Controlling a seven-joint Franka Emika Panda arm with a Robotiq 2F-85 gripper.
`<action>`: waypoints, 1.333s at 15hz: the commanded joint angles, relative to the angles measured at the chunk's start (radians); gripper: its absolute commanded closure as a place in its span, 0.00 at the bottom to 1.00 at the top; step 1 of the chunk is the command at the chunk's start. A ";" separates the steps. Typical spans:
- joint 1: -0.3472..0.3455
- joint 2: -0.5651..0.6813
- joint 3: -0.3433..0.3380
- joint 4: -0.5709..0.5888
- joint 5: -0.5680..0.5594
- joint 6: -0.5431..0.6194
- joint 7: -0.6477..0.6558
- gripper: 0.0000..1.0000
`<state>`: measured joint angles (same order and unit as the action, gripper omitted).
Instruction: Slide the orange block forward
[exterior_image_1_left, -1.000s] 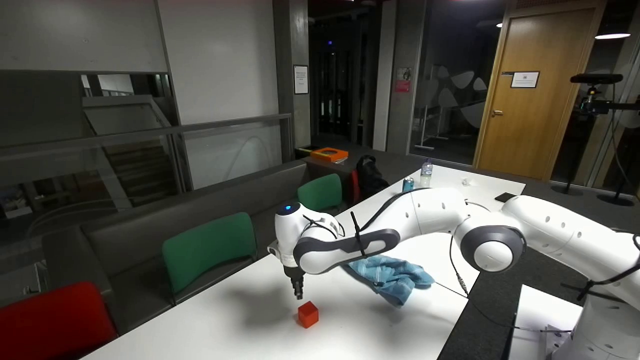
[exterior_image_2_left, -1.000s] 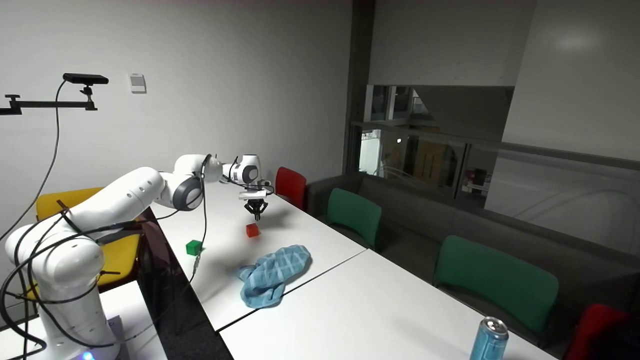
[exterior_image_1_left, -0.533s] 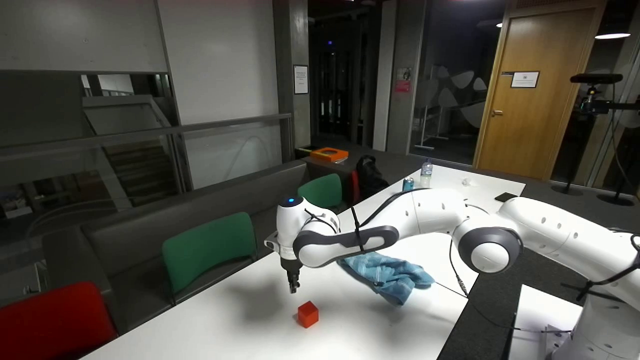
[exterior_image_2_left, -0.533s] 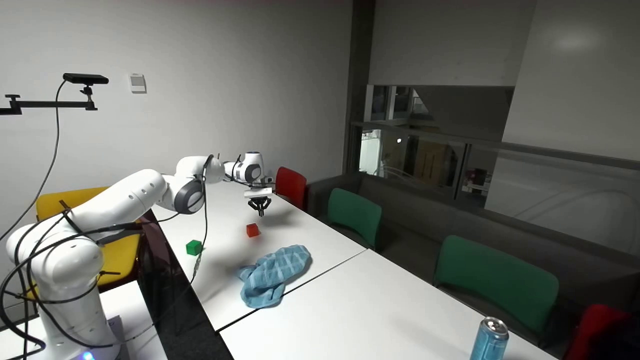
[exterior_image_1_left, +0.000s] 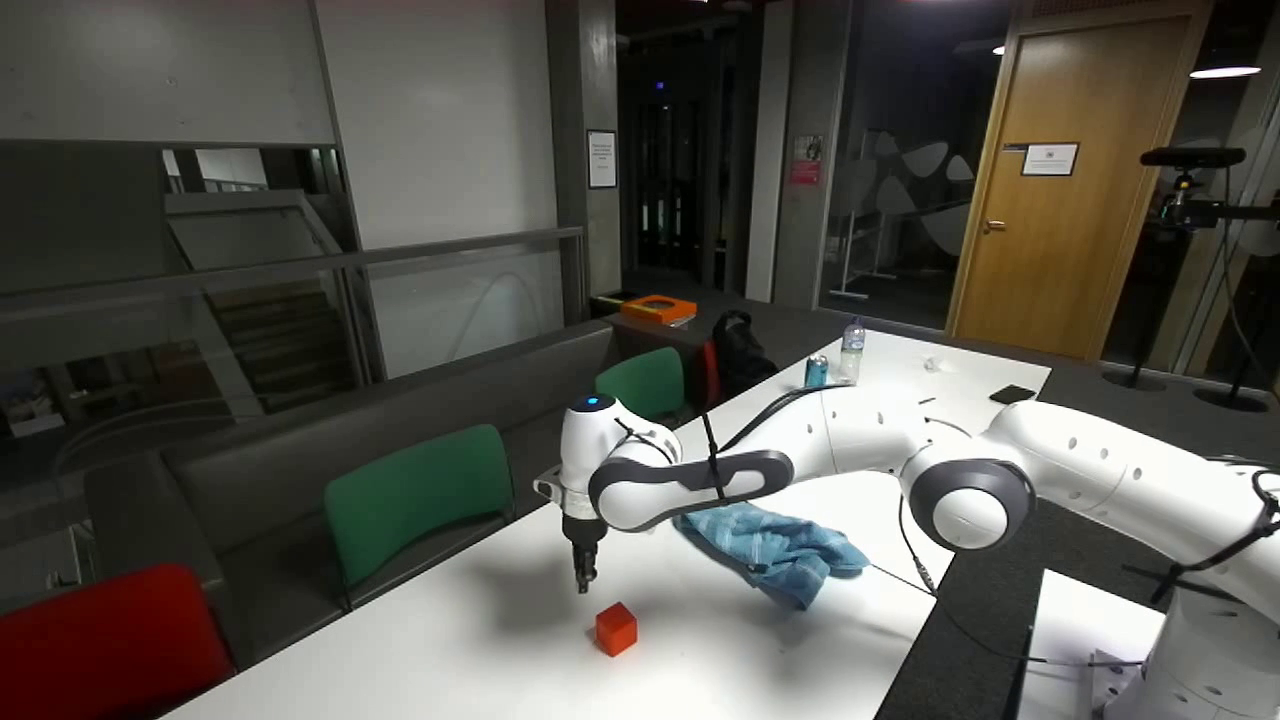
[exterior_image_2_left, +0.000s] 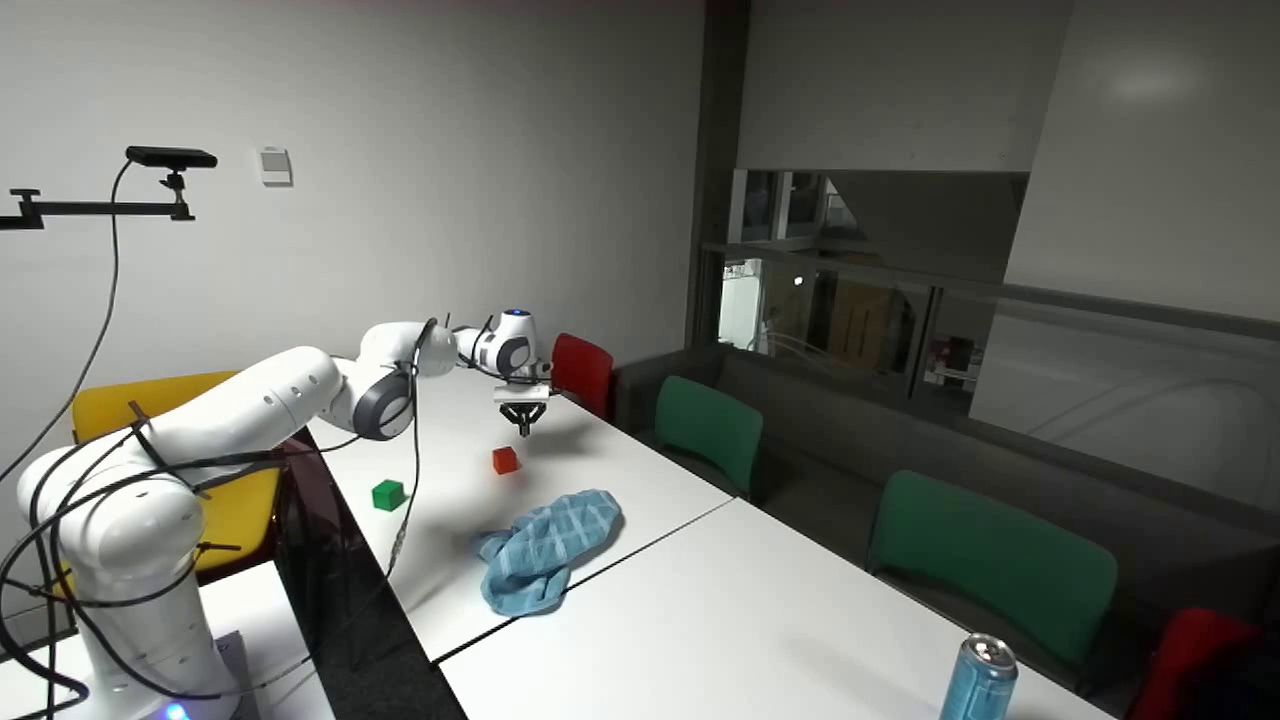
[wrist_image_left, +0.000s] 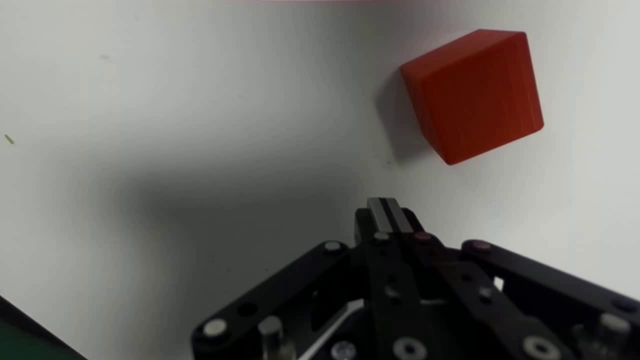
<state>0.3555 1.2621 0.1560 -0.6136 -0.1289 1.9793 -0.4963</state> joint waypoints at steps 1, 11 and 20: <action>-0.010 0.043 0.031 0.057 0.029 -0.005 -0.025 1.00; -0.005 0.051 0.043 0.051 0.024 -0.027 -0.012 1.00; 0.000 0.029 0.039 0.015 0.015 -0.264 0.008 1.00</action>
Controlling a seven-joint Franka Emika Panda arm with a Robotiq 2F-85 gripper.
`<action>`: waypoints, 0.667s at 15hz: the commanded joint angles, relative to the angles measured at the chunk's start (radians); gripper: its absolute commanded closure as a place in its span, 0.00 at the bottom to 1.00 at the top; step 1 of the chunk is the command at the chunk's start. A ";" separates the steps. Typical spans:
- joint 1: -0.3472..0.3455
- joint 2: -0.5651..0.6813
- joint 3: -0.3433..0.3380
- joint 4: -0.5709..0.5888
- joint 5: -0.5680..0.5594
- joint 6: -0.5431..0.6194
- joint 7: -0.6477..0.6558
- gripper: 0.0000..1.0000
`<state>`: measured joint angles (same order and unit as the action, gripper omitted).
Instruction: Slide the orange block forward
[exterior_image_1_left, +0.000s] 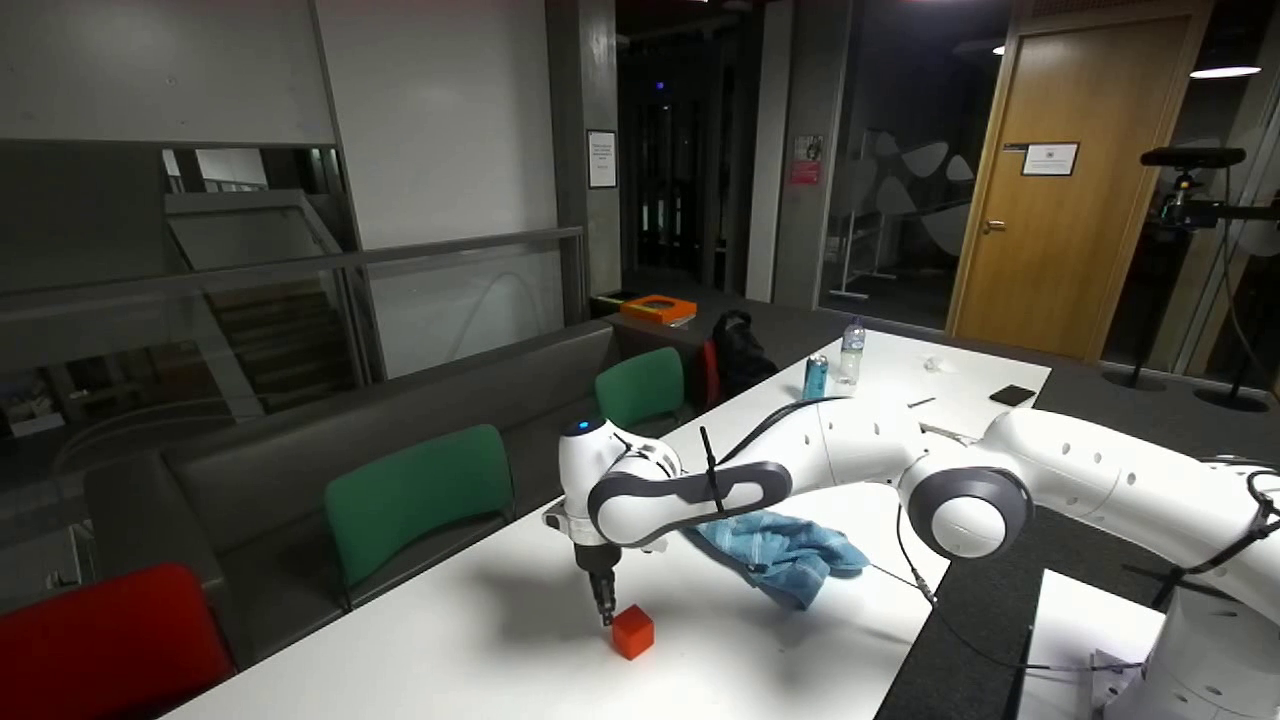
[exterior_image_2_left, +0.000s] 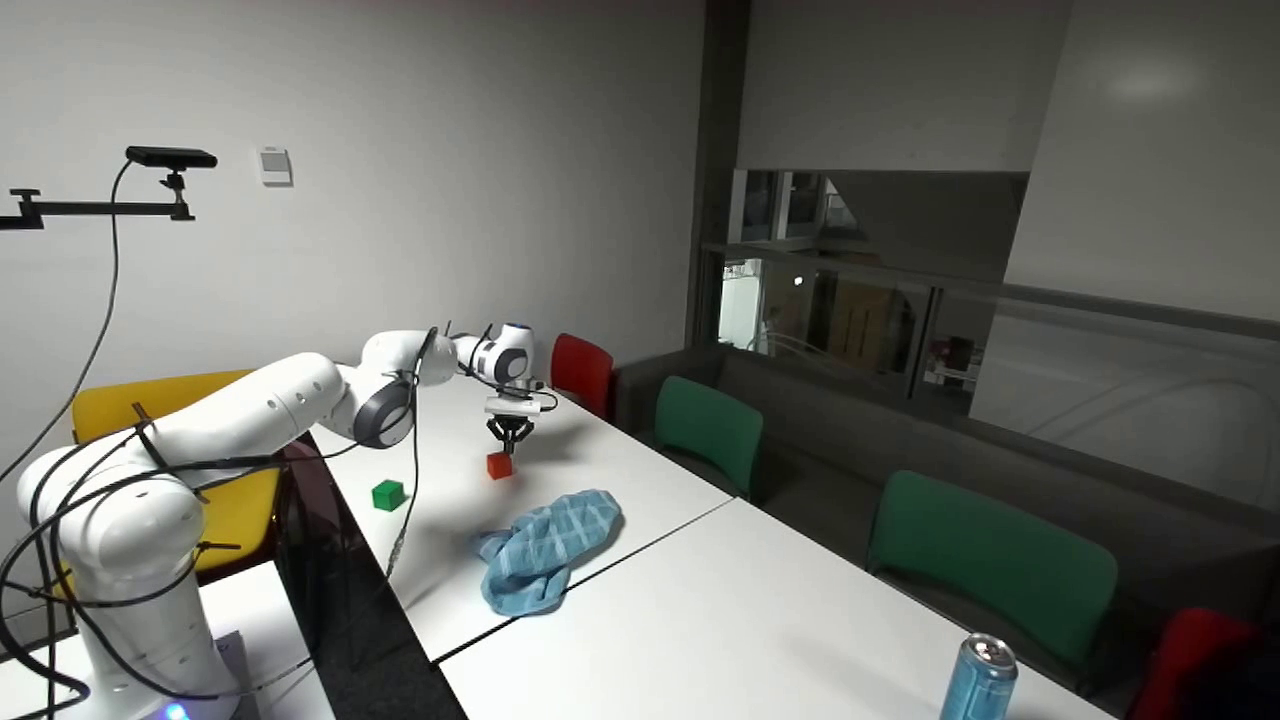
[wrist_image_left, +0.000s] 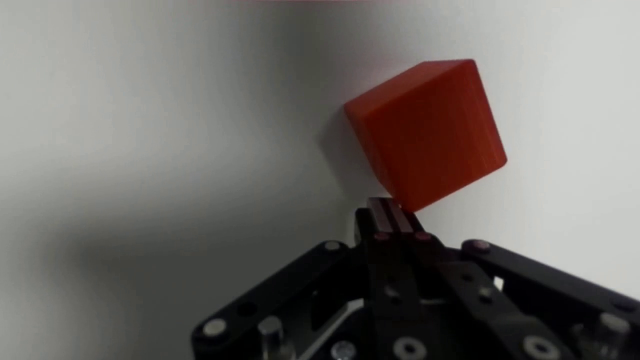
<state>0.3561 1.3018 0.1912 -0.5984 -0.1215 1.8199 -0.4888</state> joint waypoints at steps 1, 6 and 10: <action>0.001 -0.014 0.004 -0.002 0.007 -0.157 -0.004 1.00; 0.021 -0.015 -0.007 0.008 0.002 -0.421 0.051 1.00; 0.028 -0.013 -0.007 0.016 0.003 -0.559 0.089 1.00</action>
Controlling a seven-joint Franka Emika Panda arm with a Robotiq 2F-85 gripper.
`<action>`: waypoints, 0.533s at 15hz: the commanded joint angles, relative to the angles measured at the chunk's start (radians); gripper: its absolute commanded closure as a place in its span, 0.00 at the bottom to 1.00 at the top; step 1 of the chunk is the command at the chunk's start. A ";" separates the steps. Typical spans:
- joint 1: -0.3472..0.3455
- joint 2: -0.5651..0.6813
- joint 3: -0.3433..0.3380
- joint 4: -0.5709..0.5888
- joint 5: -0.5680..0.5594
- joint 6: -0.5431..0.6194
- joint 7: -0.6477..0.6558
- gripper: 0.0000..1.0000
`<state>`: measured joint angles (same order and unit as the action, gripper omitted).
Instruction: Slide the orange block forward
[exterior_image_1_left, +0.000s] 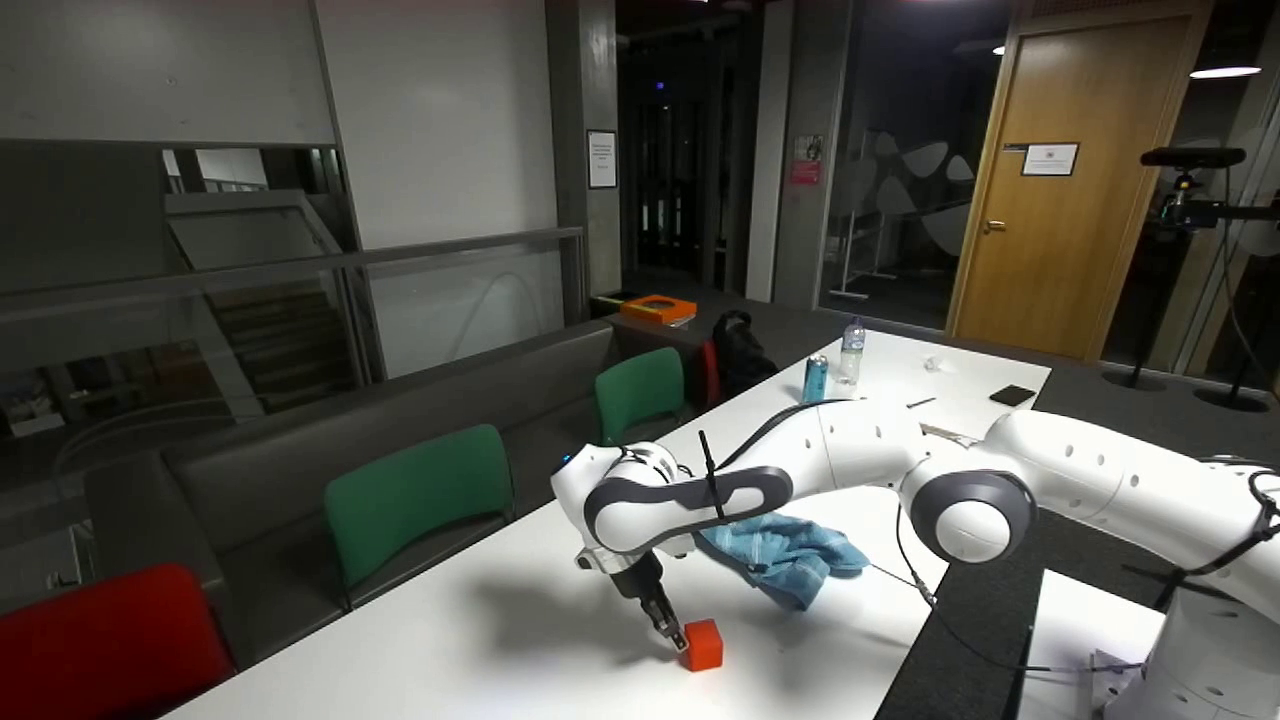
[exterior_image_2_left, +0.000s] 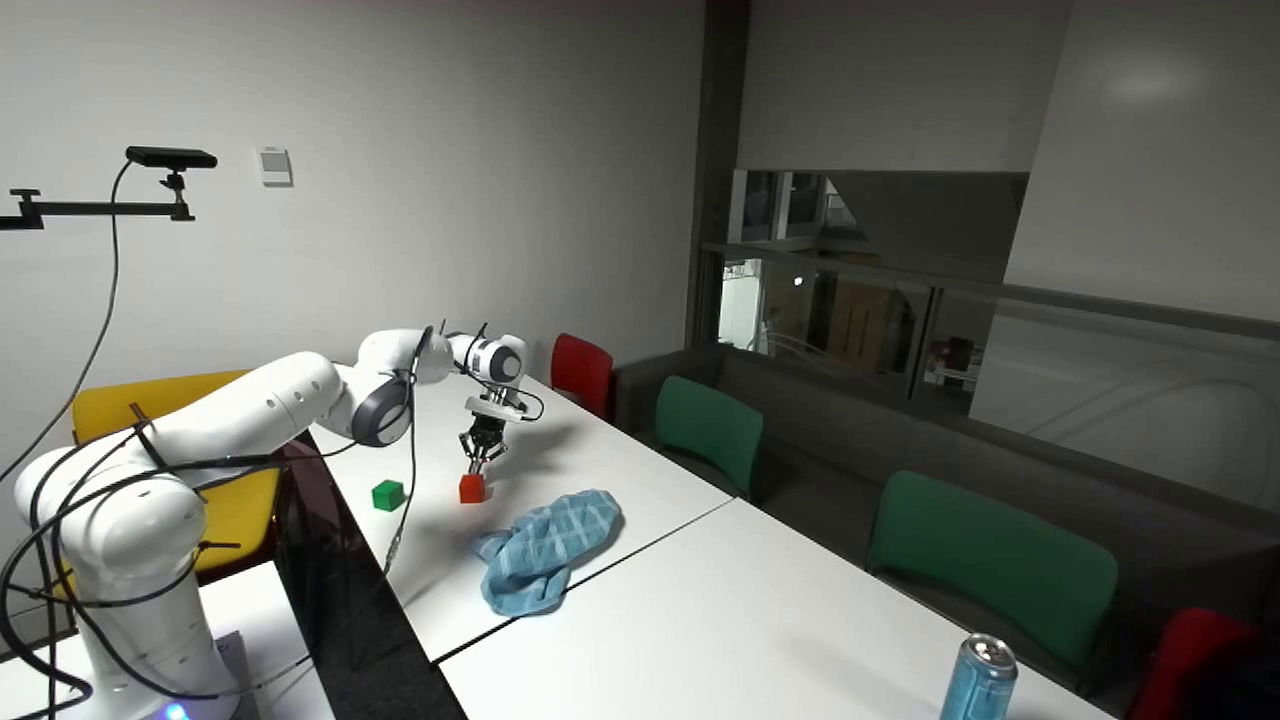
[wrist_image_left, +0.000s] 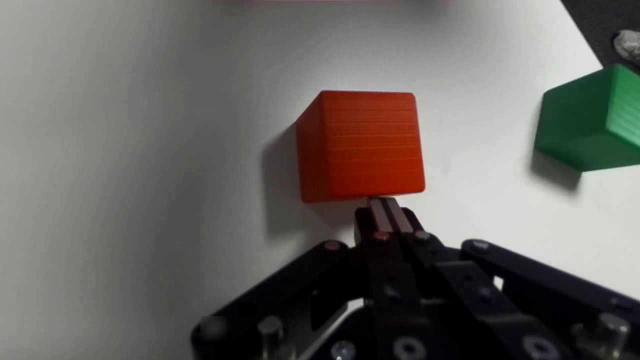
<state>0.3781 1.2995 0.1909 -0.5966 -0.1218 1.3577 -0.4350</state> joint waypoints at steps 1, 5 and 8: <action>0.007 -0.011 -0.007 0.015 0.003 -0.118 0.046 1.00; 0.012 -0.014 -0.008 0.042 -0.009 -0.046 0.072 1.00; 0.028 -0.010 -0.016 0.069 -0.033 0.030 0.054 1.00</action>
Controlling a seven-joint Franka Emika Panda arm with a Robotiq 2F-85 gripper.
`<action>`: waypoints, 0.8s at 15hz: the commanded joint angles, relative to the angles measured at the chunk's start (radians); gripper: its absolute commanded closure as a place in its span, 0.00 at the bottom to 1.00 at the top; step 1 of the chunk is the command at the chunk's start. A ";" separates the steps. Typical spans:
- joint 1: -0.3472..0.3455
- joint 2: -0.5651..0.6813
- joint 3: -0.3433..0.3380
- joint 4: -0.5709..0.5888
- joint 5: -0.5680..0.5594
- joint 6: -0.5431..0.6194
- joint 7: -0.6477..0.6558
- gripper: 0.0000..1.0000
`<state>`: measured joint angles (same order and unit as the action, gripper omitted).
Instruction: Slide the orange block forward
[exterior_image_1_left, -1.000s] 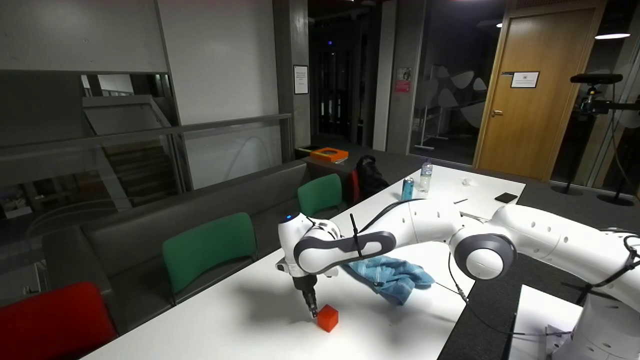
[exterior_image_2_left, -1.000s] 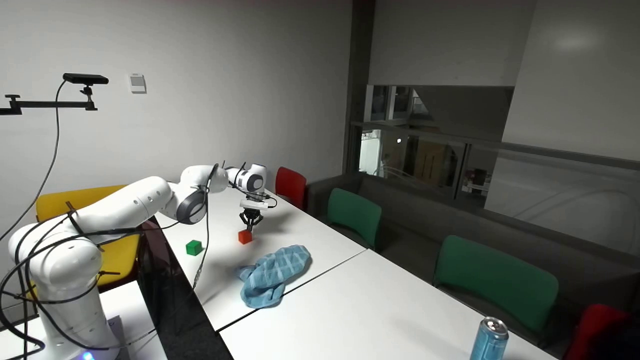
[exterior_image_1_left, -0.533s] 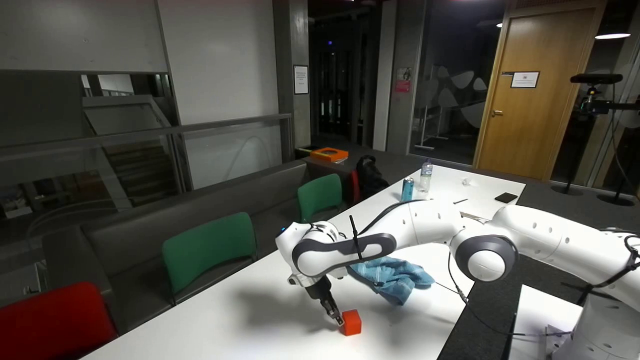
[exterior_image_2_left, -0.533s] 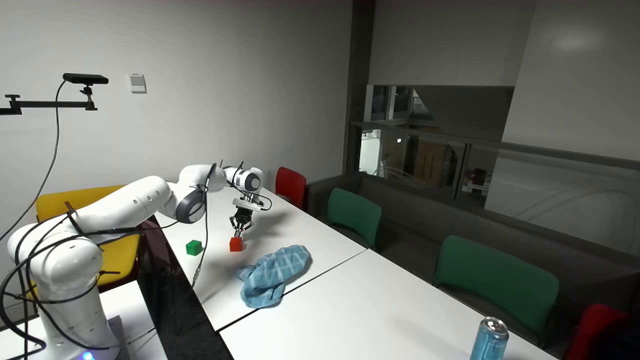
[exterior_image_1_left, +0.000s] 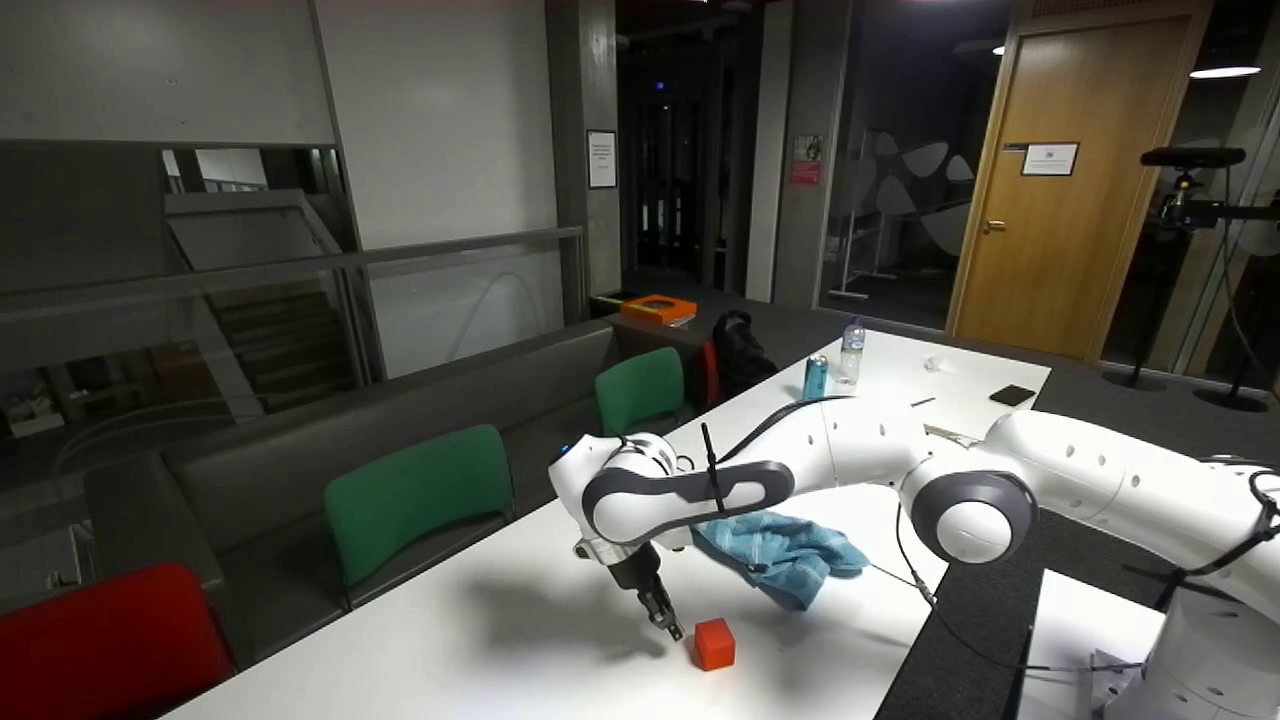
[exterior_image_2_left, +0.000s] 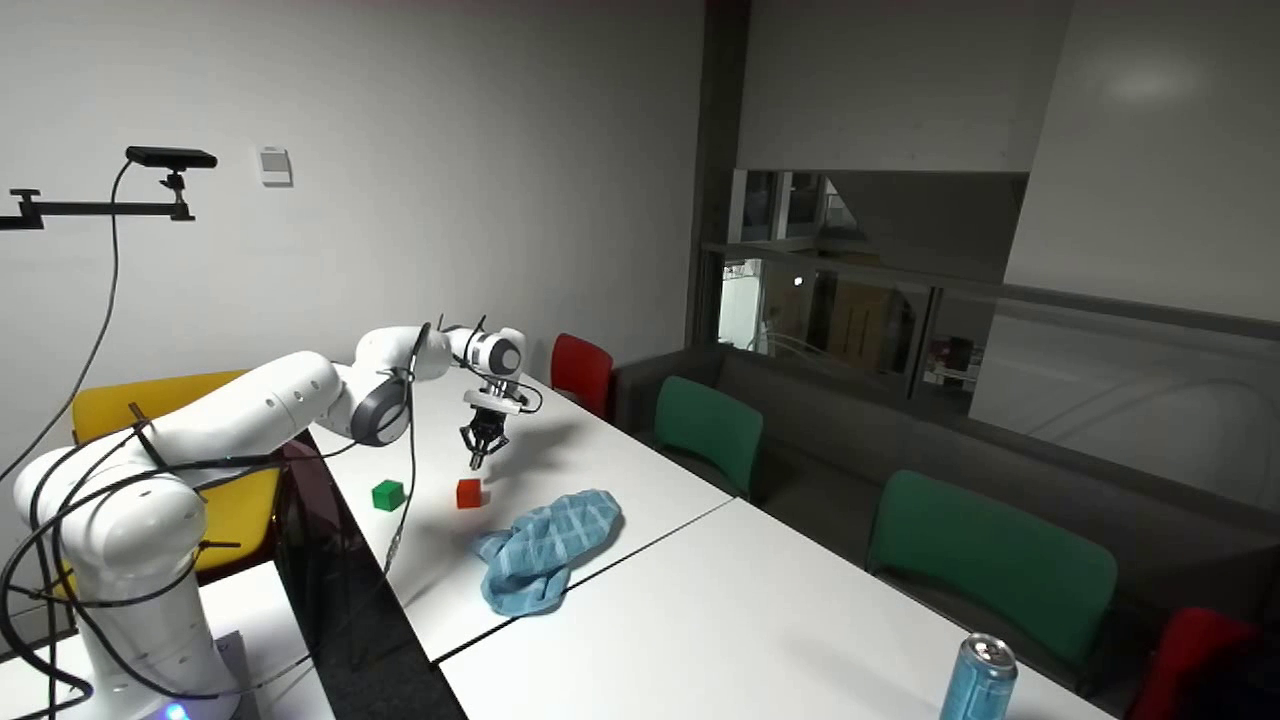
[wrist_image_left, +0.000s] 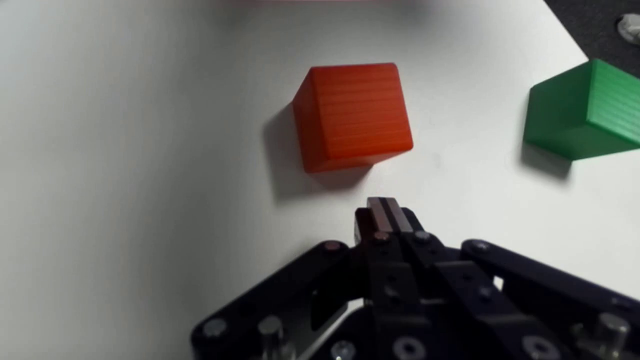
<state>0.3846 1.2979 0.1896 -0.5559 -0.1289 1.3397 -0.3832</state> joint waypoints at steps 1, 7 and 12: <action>0.028 -0.006 -0.020 0.035 -0.036 0.079 0.002 1.00; 0.058 -0.005 -0.034 0.031 -0.089 0.252 -0.017 1.00; 0.059 -0.009 -0.041 0.015 -0.094 0.336 -0.004 1.00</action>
<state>0.4414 1.2987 0.1615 -0.5314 -0.2037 1.6369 -0.3863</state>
